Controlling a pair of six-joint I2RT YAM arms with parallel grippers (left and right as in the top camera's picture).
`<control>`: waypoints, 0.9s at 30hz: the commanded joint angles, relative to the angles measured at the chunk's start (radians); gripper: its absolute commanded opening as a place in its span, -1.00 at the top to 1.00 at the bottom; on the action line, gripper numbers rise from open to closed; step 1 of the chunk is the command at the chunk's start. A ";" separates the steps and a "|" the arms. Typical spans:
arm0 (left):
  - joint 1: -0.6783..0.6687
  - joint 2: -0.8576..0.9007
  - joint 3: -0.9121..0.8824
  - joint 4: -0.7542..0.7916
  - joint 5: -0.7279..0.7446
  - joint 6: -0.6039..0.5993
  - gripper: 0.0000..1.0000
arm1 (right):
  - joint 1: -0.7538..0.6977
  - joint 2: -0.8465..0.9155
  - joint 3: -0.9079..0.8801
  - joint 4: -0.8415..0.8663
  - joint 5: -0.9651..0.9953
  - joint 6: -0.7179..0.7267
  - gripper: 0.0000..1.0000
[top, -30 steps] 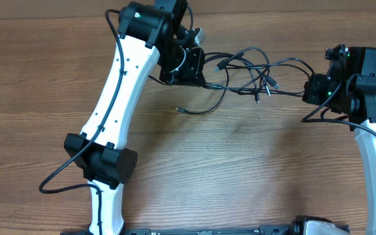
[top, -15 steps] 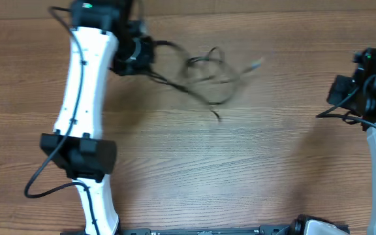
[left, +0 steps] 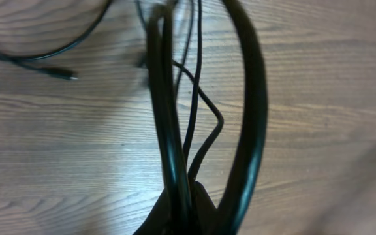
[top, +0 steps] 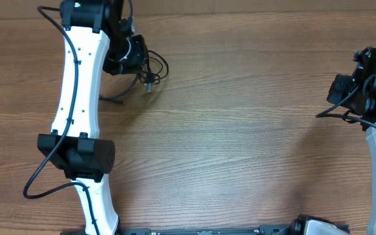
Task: Untangle cables
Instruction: 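Move the right gripper back toward the bundle held by the left gripper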
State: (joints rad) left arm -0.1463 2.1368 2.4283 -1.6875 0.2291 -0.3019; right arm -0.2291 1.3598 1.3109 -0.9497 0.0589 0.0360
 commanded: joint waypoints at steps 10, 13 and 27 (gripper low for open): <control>-0.064 -0.011 0.015 -0.002 0.197 0.117 0.92 | 0.005 0.006 -0.003 0.022 -0.323 -0.091 -0.96; -0.084 -0.011 0.015 -0.002 0.218 0.158 0.91 | 0.005 0.023 -0.003 0.017 -0.478 -0.193 -1.00; -0.198 -0.011 0.015 0.069 0.295 0.410 0.91 | 0.100 0.146 -0.003 -0.053 -0.787 -0.482 -1.00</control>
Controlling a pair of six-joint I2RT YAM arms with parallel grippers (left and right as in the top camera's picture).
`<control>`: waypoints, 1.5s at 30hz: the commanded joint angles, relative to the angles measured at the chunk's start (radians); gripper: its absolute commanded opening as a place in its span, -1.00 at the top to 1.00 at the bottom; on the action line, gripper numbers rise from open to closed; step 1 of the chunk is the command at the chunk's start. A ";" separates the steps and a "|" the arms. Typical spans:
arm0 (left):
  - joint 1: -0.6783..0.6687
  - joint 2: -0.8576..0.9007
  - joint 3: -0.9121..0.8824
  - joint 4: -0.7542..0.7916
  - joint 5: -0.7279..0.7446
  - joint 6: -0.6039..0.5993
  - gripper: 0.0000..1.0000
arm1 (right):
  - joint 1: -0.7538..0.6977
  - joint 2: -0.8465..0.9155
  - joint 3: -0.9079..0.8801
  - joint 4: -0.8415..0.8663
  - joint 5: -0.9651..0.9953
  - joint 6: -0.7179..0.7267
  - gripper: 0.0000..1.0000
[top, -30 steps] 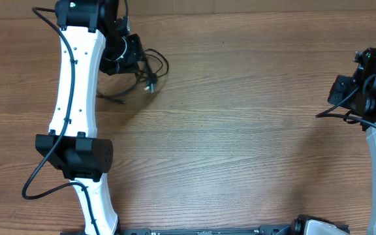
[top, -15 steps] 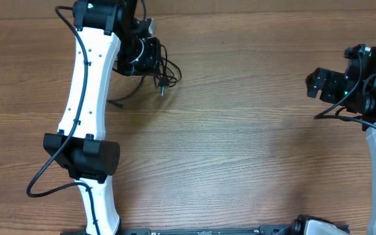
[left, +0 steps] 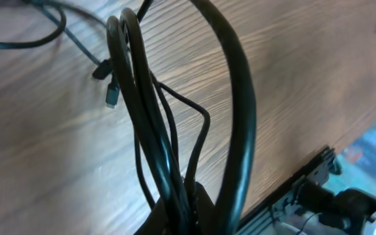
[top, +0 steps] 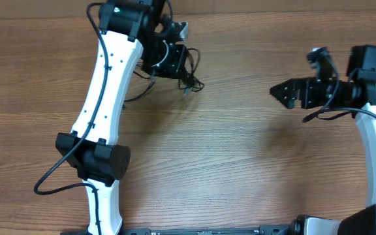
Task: Untangle cables
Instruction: 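Move the right gripper back toward the bundle held by the left gripper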
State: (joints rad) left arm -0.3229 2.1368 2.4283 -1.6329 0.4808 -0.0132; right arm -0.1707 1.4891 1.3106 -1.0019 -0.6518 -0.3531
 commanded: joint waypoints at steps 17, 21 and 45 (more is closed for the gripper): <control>-0.064 -0.011 0.015 0.027 0.056 0.616 0.91 | 0.204 0.024 -0.002 0.066 -0.050 -0.153 -1.00; -0.064 -0.011 0.015 0.103 0.068 0.621 0.92 | 0.204 0.024 -0.002 0.065 0.014 -0.150 -0.96; -0.077 -0.011 0.015 0.468 0.081 0.548 -0.99 | 0.203 0.024 -0.002 0.034 0.199 -0.142 -0.81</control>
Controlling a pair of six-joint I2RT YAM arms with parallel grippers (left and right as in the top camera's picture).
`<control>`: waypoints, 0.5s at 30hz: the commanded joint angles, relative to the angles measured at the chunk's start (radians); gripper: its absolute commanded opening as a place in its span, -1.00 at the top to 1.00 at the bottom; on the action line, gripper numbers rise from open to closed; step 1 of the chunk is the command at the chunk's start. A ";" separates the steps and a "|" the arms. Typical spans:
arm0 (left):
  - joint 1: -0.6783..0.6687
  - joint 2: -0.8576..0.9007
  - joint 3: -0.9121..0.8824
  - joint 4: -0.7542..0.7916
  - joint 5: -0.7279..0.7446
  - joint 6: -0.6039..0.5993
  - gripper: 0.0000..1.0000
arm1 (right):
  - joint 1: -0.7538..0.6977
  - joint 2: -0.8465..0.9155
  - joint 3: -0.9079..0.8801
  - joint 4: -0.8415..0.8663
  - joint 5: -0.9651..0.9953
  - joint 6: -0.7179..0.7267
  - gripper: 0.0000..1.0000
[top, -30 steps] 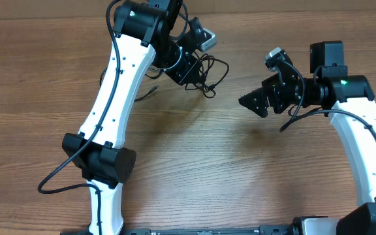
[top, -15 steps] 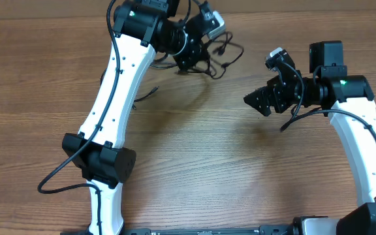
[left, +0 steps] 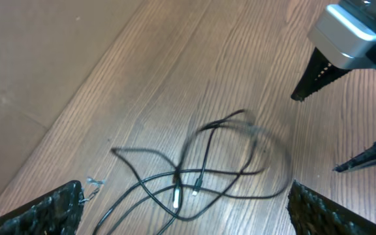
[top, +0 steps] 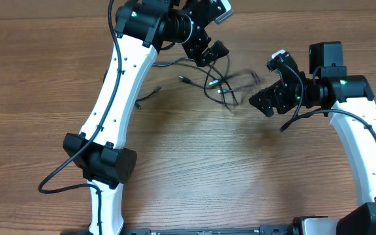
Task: Untangle cables
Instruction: 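Move the right gripper back toward the bundle held by the left gripper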
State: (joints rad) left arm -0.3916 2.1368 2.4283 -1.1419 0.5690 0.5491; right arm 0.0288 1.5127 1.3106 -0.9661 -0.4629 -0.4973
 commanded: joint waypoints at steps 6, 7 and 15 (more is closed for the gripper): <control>-0.003 -0.011 0.013 -0.147 -0.296 -0.095 -0.99 | 0.004 0.000 -0.002 -0.019 0.010 0.002 -0.83; 0.000 -0.011 0.010 -0.164 -0.346 -0.125 -0.99 | 0.004 0.000 -0.002 -0.019 0.010 0.002 -0.87; 0.034 -0.011 -0.100 -0.229 -0.457 -0.290 -0.99 | 0.004 0.002 -0.002 -0.016 0.010 0.003 -0.99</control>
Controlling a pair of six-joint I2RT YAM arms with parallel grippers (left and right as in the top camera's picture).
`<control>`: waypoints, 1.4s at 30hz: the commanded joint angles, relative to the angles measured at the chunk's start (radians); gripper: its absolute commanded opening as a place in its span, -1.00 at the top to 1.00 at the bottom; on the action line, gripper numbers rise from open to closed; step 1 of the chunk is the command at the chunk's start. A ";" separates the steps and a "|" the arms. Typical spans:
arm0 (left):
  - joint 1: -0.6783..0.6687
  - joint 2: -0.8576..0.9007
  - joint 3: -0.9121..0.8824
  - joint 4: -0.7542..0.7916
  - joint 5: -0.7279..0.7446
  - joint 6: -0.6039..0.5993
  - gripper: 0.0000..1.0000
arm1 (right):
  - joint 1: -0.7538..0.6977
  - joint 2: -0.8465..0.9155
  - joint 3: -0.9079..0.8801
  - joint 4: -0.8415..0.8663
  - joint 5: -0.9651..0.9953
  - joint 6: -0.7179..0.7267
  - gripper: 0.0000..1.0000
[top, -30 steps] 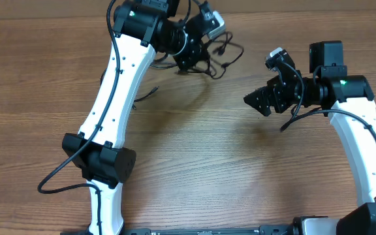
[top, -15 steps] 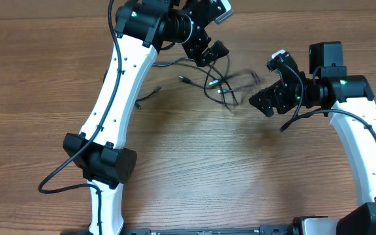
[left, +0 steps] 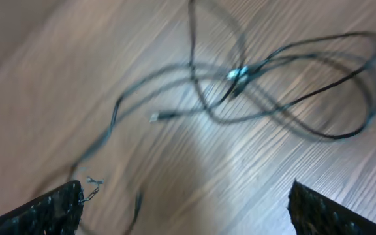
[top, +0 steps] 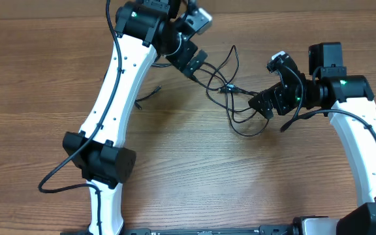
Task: Untangle cables
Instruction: 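Move the right gripper back toward the bundle held by the left gripper, then grasp a black cable strand with the right gripper near the left gripper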
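Observation:
Thin black cables [top: 230,90] lie in loose crossing loops on the wooden table [top: 188,170], between the two grippers. The left wrist view shows the same cables [left: 240,72] blurred, with a small plug end [left: 158,117] pointing left. My left gripper [top: 193,62] hangs open above the tangle's left side. In its own view the left gripper [left: 185,209] has nothing between its fingertips [left: 57,209]. My right gripper [top: 261,104] stands open at the right edge of the loops, with one strand running up to it.
A separate cable end [top: 145,96] lies beside the left arm's white link [top: 119,85]. The right arm's white link [top: 364,156] stands along the right side. The table's far edge runs just behind the left gripper.
The cables, blurred over the table before, now lie still in wider loops reaching to the right gripper. My left gripper has shifted slightly left and stays open. The right arm has not moved.
My left gripper was shut on a bunch of cables at the far left, the right arm back at the right edge. It then held the bunch farther right while the right arm reached inward. Later it was open with the cables loose below, and they now lie spread.

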State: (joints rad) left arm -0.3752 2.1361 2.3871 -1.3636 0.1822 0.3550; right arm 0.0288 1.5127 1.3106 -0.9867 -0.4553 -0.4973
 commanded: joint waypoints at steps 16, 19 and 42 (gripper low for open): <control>0.162 -0.010 -0.311 0.140 -0.055 -0.414 -0.99 | 0.011 0.040 -0.002 0.109 0.077 0.170 -0.88; 0.195 -0.010 -0.311 0.156 -0.051 -0.461 -0.99 | 0.028 0.080 -0.002 0.132 0.078 0.184 -0.88; 0.218 -0.010 -0.311 0.161 -0.061 -0.483 -1.00 | 0.134 0.341 -0.002 0.541 0.089 0.227 -0.87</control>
State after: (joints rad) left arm -0.1509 2.1361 2.0789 -1.2060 0.1253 -0.1066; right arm 0.1581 1.8454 1.3106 -0.4721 -0.3725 -0.2924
